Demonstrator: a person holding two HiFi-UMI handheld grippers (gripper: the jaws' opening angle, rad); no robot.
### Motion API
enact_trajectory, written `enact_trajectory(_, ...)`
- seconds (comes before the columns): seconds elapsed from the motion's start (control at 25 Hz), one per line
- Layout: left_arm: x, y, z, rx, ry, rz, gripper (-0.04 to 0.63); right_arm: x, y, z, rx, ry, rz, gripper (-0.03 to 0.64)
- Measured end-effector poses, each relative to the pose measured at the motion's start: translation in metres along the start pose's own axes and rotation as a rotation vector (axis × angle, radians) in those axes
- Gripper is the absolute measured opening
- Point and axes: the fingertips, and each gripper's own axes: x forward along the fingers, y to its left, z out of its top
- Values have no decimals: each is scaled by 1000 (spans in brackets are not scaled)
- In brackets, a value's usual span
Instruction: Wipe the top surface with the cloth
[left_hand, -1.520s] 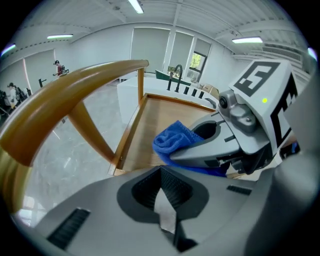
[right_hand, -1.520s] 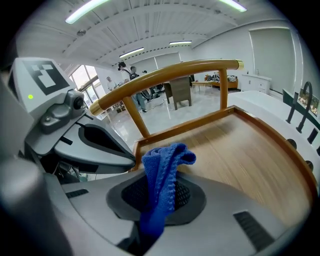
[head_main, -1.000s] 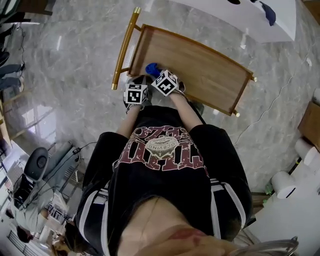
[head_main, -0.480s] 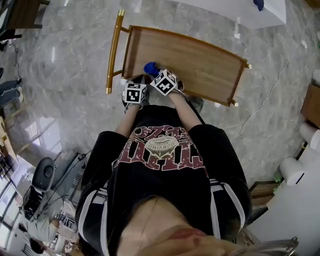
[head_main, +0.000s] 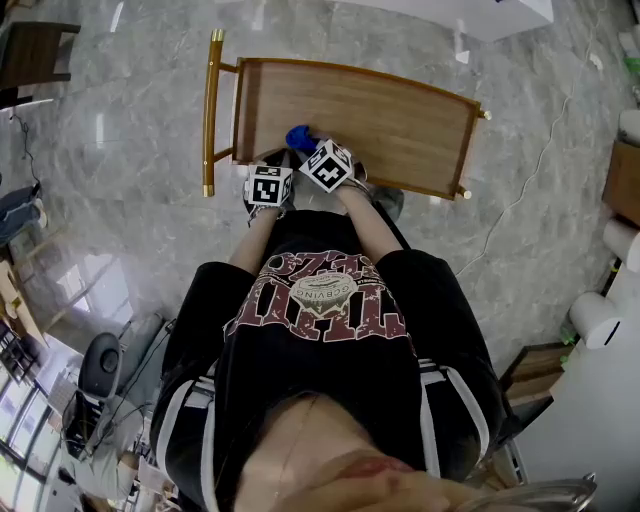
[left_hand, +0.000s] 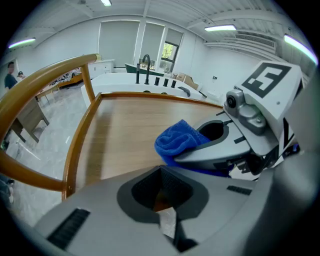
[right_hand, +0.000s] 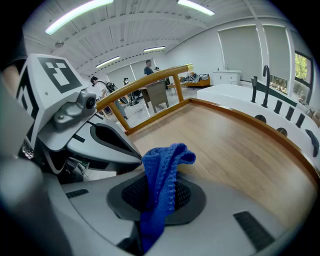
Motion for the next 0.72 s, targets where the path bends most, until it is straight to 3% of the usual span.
enact_trajectory(0.72,24,-39,21,119,30,-84,46,-31,-29,-29,124,-14,-82,60)
